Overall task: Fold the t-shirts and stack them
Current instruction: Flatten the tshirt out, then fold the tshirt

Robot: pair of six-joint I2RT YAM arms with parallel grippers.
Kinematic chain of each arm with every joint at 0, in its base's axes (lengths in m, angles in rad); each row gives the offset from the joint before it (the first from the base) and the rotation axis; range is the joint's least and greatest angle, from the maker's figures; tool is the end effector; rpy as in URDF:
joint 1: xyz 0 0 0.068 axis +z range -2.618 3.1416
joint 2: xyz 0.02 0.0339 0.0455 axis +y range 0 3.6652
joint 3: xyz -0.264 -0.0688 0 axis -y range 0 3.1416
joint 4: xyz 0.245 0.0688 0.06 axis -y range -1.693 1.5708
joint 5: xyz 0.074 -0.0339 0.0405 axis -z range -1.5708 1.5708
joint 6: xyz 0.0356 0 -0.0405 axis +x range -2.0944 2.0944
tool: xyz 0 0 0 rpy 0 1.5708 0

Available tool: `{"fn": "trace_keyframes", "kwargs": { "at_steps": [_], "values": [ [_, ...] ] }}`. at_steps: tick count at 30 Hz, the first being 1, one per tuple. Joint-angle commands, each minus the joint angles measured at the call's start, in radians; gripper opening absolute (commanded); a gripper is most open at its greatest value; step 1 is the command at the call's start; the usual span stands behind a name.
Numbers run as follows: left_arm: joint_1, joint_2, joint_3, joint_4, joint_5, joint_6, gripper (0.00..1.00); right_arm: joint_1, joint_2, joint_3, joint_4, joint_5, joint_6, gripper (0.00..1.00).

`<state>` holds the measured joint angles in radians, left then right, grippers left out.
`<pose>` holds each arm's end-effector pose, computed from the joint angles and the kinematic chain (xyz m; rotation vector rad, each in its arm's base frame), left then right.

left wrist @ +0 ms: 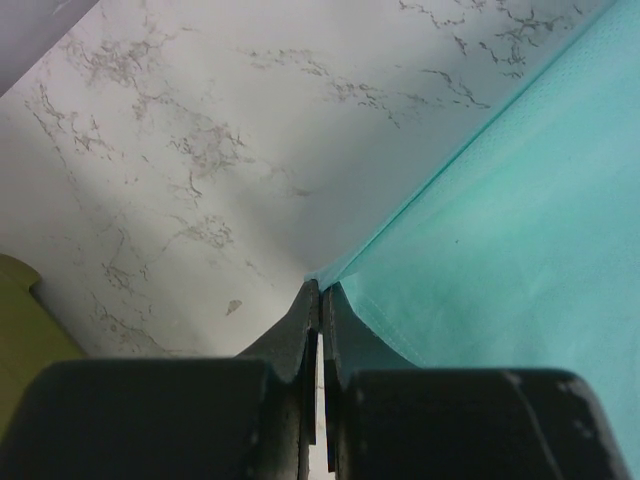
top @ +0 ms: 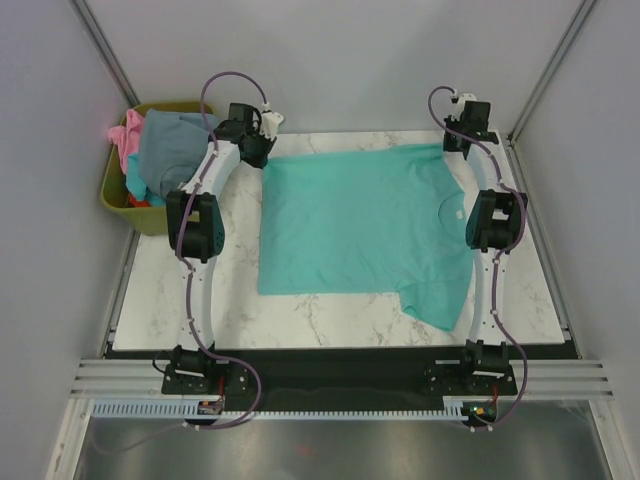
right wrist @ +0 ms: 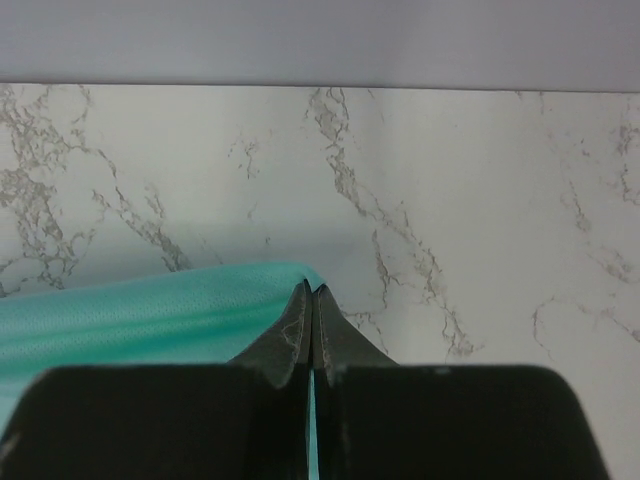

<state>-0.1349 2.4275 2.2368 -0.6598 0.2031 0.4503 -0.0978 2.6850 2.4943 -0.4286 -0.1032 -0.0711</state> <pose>0.5373 -0.0802 0.2170 0.7800 2.2703 -0.0995 0.5955 -0.0547 0.1789 -0.0290 2.1862 0.0175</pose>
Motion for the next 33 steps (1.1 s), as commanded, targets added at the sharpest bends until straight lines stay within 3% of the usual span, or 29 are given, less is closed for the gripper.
{"fn": "trace_keyframes", "kwargs": {
  "at_steps": [1, 17, 33],
  "values": [
    [0.023, -0.071, 0.024, 0.017, -0.038, -0.035, 0.02, -0.019, -0.118, 0.009, 0.047, 0.062, 0.001, 0.00],
    [0.015, -0.304, -0.236, -0.072, 0.105, -0.079, 0.02, -0.020, -0.500, -0.417, -0.007, -0.061, -0.018, 0.00],
    [0.012, -0.534, -0.535, -0.089, 0.127, -0.059, 0.02, -0.020, -0.864, -0.912, -0.016, -0.105, -0.019, 0.00]
  ]
}}
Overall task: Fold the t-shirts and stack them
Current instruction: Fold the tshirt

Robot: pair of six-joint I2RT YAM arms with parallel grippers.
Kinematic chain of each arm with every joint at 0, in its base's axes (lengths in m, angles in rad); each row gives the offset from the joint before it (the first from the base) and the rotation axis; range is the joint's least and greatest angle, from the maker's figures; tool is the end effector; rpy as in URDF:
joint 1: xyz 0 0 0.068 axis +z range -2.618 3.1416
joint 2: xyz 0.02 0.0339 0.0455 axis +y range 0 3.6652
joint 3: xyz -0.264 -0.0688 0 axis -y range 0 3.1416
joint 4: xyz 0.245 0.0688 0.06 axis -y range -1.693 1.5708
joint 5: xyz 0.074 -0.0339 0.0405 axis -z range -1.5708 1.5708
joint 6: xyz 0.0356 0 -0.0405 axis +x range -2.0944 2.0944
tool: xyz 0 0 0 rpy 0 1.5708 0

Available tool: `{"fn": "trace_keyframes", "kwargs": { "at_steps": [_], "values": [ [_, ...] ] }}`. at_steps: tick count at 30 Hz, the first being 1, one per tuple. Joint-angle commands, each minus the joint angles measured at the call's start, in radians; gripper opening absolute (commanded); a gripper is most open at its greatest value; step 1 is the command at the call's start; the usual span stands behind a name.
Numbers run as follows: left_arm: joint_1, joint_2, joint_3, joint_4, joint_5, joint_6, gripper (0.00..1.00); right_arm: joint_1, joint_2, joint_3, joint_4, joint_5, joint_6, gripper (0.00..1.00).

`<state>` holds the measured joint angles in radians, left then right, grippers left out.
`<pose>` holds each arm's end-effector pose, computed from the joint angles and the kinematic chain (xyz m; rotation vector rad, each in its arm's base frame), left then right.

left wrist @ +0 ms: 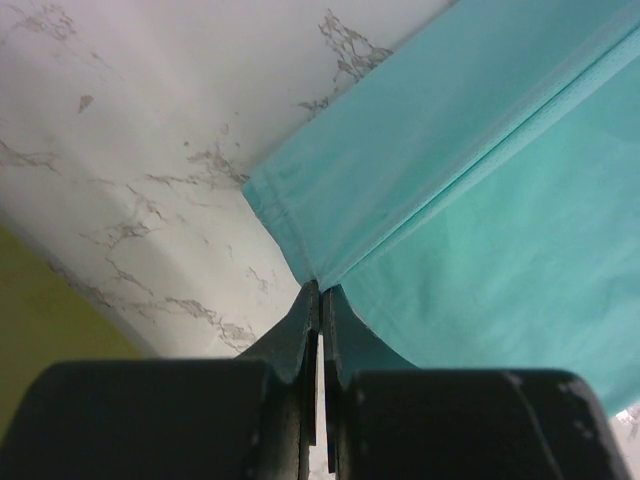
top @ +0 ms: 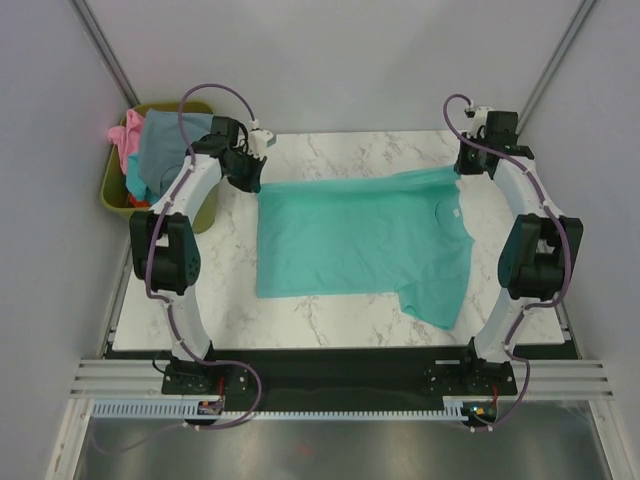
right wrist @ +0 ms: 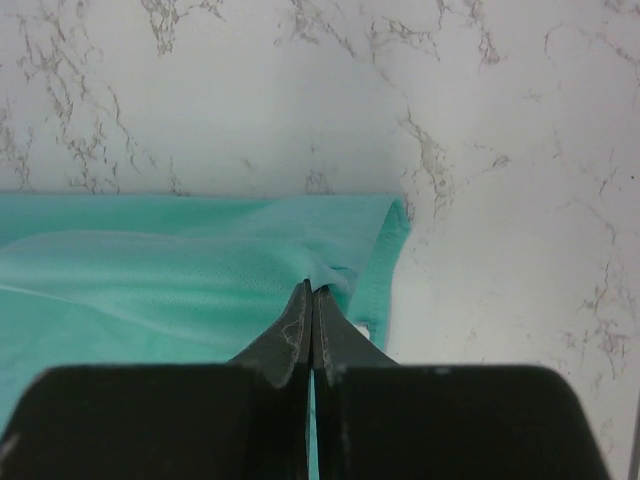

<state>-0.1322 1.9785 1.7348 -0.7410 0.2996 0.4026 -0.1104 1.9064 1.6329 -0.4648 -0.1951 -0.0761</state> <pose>0.4315 -0.0680 0.2650 0.7734 2.3906 -0.2733 0.4377 -0.0416 0.2811 -0.0599 2.2946 0.1290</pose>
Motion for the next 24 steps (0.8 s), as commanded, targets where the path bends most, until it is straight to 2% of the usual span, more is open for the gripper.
{"fn": "trace_keyframes", "kwargs": {
  "at_steps": [1, 6, 24],
  "values": [
    [0.009, -0.095, -0.046, -0.011, 0.033, -0.013, 0.02, -0.009, -0.096, -0.067, 0.014, -0.015, -0.014, 0.00],
    [0.008, -0.125, -0.119, -0.017, 0.059, -0.019, 0.02, -0.008, -0.113, -0.134, 0.011, -0.021, -0.028, 0.00],
    [0.006, -0.058, -0.245, -0.101, 0.147, -0.057, 0.04, -0.006, -0.020, -0.205, -0.029, -0.070, -0.062, 0.00]
  ]
}}
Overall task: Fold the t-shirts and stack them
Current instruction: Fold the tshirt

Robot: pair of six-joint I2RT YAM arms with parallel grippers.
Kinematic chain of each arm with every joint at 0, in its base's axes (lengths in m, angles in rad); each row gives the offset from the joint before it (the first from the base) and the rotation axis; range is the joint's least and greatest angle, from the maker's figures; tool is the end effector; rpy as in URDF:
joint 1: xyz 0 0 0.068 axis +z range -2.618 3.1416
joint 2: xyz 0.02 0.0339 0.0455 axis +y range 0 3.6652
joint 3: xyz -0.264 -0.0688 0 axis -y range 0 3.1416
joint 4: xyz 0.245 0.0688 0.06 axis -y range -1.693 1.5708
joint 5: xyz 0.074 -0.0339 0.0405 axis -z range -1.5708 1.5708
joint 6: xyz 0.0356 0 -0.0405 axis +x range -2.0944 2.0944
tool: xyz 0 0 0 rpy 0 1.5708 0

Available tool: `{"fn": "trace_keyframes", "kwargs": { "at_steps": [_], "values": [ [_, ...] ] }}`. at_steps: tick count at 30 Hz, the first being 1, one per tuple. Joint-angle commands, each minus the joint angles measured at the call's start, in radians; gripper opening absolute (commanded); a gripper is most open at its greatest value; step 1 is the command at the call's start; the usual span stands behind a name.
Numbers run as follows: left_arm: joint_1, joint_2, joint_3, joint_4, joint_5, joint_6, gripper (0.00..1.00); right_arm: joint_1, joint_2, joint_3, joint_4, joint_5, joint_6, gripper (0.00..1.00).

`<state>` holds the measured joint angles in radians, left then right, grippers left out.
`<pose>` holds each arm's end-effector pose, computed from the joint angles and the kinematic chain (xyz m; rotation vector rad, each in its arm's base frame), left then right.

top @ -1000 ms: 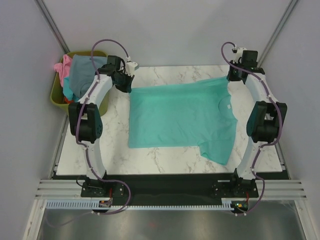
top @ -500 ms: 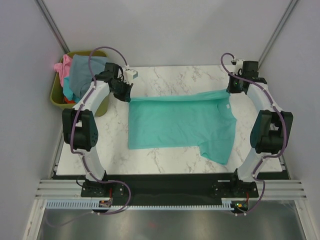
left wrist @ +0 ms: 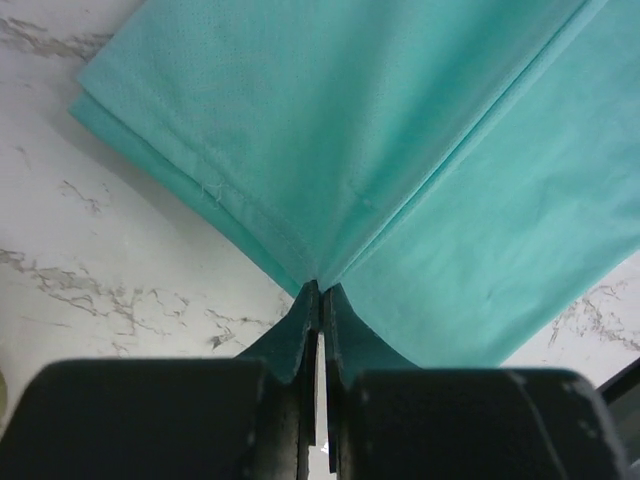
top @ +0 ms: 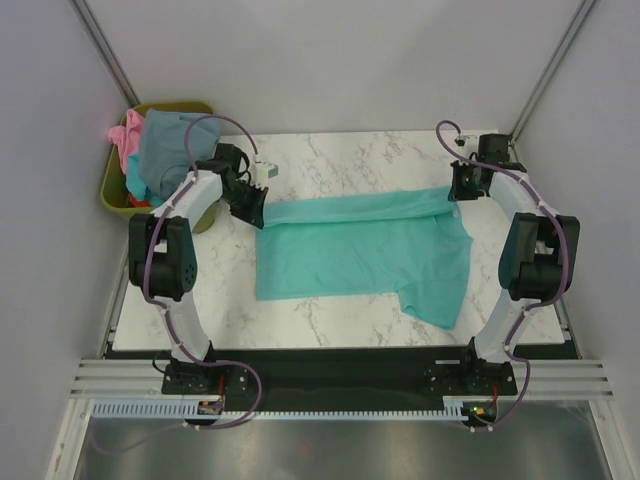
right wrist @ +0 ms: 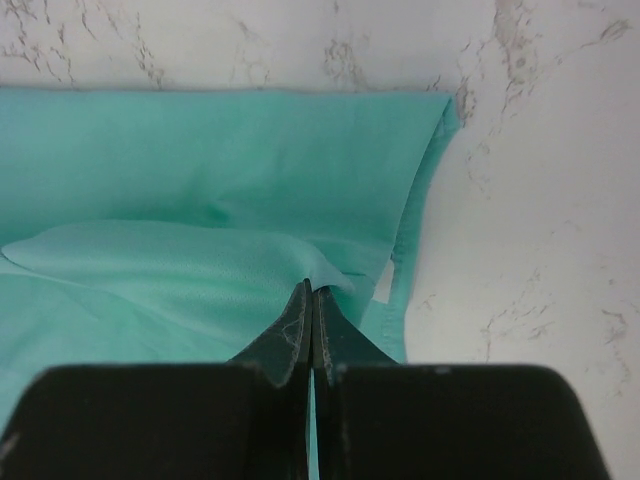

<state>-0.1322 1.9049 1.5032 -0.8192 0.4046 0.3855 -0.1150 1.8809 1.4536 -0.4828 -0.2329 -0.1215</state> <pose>0.3868 -0.0656 0.2221 0.7872 2.5899 -0.4900 0.4133 -0.0395 0.2322 -0.1064 2.4535 0.1858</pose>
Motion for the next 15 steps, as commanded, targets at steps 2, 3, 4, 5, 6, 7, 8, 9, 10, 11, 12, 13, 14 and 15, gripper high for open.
{"fn": "trace_keyframes", "kwargs": {
  "at_steps": [2, 3, 4, 5, 6, 7, 8, 9, 10, 11, 12, 13, 14, 15],
  "values": [
    [0.008, 0.023, -0.015, -0.026, 0.048, -0.040, 0.12, 0.000, 0.006, -0.036, -0.016, -0.037, -0.018, 0.00],
    [0.008, 0.031, -0.015, -0.031, 0.048, -0.039, 0.24, 0.001, 0.006, -0.047, -0.022, -0.042, -0.020, 0.00],
    [0.008, 0.031, -0.015, -0.031, 0.039, -0.040, 0.31, 0.000, 0.003, -0.050, -0.028, -0.043, -0.020, 0.00],
    [0.008, 0.031, -0.014, -0.034, 0.033, -0.042, 0.48, 0.001, 0.001, -0.052, -0.037, -0.048, -0.026, 0.07],
    [0.008, 0.028, -0.011, -0.038, 0.030, -0.040, 0.56, 0.002, -0.003, -0.050, -0.065, -0.063, -0.032, 0.13],
    [0.008, 0.014, -0.003, -0.055, 0.022, -0.040, 0.66, 0.003, -0.008, -0.044, -0.077, -0.065, -0.044, 0.28],
    [0.008, 0.000, -0.003, -0.060, 0.019, -0.037, 0.89, 0.002, -0.028, -0.038, -0.085, -0.065, -0.047, 0.36],
    [0.008, -0.013, -0.003, -0.060, 0.014, -0.036, 0.91, 0.003, -0.038, -0.035, -0.086, -0.063, -0.049, 0.41],
    [0.008, -0.035, 0.003, -0.057, 0.014, -0.031, 0.91, 0.002, -0.049, -0.030, -0.088, -0.066, -0.053, 0.49],
    [0.008, -0.040, 0.009, -0.055, 0.013, -0.033, 0.94, 0.002, -0.063, -0.015, -0.085, -0.069, -0.052, 0.51],
    [0.006, -0.038, 0.018, -0.052, 0.019, -0.034, 0.94, 0.003, -0.063, -0.004, -0.079, -0.074, -0.047, 0.52],
    [0.005, -0.012, 0.050, -0.052, 0.019, -0.036, 0.95, 0.003, -0.062, 0.007, -0.073, -0.078, -0.040, 0.55],
    [0.005, 0.005, 0.069, -0.052, 0.017, -0.040, 0.95, 0.003, -0.039, 0.033, -0.070, -0.080, -0.021, 0.56],
    [0.005, 0.031, 0.090, -0.058, 0.016, -0.048, 0.94, 0.003, -0.025, 0.050, -0.066, -0.082, -0.014, 0.56]
  ]
}}
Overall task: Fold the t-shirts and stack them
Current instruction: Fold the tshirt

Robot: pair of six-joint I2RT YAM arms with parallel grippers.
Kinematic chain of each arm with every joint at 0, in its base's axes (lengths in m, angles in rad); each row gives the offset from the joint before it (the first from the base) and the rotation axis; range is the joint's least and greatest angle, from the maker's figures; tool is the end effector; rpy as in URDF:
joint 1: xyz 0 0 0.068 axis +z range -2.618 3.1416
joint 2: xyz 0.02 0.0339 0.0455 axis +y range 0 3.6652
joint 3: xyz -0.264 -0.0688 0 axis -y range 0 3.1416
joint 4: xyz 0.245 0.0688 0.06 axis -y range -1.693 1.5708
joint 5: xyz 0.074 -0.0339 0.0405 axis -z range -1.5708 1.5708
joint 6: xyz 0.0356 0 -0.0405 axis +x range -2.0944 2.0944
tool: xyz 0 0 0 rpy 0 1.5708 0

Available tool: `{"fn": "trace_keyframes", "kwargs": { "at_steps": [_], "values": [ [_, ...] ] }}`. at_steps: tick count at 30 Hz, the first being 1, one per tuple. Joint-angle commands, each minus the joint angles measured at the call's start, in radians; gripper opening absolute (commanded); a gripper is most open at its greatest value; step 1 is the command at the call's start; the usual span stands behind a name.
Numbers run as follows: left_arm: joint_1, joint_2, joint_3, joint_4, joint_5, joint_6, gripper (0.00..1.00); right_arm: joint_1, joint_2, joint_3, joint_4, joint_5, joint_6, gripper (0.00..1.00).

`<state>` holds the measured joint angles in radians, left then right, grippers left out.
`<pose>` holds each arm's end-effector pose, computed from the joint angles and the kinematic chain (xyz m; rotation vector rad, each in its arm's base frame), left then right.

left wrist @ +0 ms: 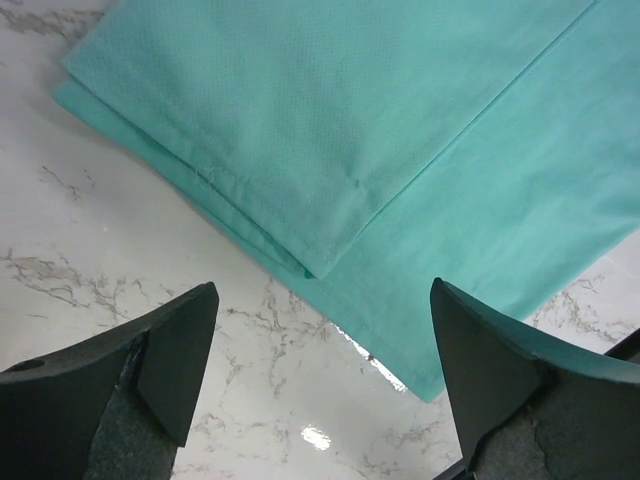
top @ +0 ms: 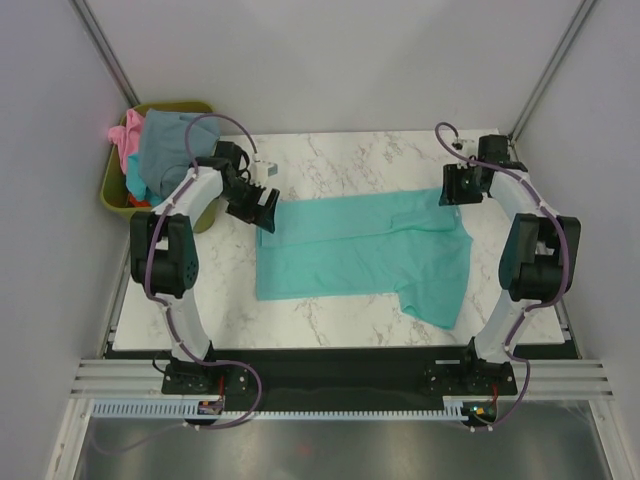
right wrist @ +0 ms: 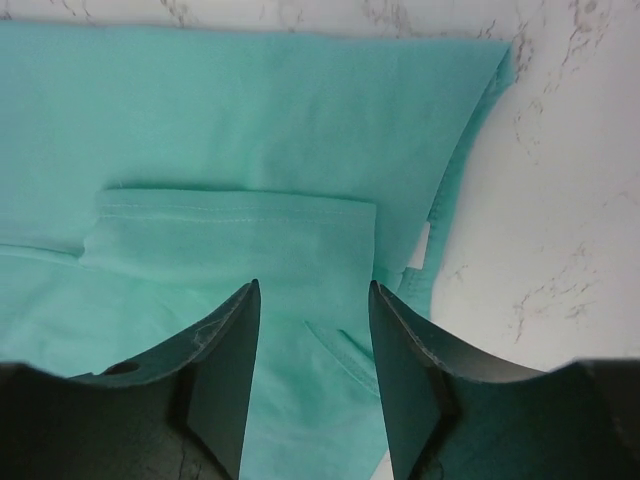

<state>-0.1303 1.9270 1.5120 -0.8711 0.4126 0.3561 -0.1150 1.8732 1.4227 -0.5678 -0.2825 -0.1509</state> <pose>0.3852 -0.0649 0.2147 0.7468 2.6655 -0.5307 0.4006 -0.0363 0.2208 -0.1484 2.5444 0.2632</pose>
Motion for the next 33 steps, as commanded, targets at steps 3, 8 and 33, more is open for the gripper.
{"fn": "trace_keyframes", "kwargs": {
  "at_steps": [3, 8, 33],
  "values": [
    [0.003, 0.093, 0.164, -0.028, 0.014, -0.032, 0.92, 0.003, 0.047, 0.134, 0.026, -0.026, 0.039, 0.55],
    [0.001, 0.199, 0.272, -0.032, 0.055, -0.071, 0.88, 0.006, 0.136, 0.183, 0.036, -0.029, 0.048, 0.52],
    [-0.061, 0.342, 0.349, -0.051, 0.144, -0.118, 0.85, 0.014, 0.118, 0.104, 0.003, -0.006, 0.033, 0.49]
  ]
}}
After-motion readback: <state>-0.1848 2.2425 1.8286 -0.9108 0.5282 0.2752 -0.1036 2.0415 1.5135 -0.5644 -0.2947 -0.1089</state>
